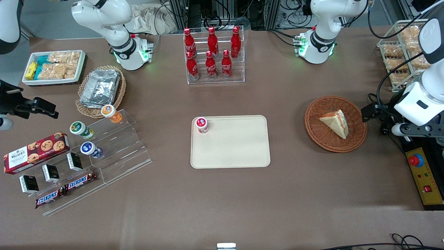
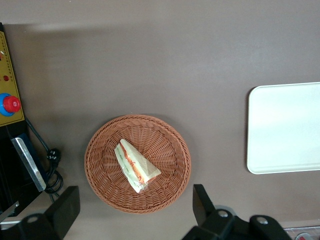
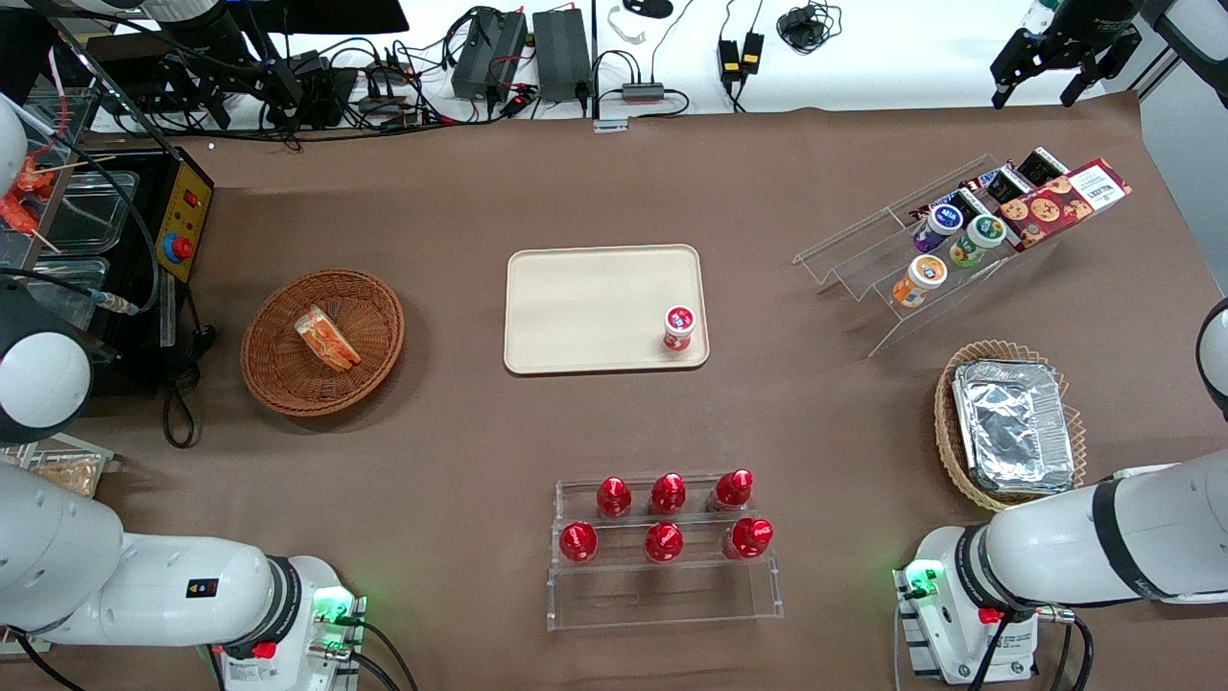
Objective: Place sandwich from basket to tray
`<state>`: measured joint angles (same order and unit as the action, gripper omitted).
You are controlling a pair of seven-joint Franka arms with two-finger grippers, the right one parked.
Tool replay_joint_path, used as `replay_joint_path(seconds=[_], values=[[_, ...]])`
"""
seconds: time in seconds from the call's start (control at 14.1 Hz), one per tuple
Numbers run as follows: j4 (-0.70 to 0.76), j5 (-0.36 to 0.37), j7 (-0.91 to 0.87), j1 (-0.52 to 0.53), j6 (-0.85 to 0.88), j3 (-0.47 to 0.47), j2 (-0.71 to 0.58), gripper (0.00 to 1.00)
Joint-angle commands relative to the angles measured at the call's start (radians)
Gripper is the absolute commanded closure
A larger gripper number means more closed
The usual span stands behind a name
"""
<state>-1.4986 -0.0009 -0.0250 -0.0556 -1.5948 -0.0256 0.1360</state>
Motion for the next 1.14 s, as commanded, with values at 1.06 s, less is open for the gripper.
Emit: replay_joint_path(seconds=[1.06], values=[[0.021,0.012,0.011,-0.012,0.025,-0.008,0.007,0.00]])
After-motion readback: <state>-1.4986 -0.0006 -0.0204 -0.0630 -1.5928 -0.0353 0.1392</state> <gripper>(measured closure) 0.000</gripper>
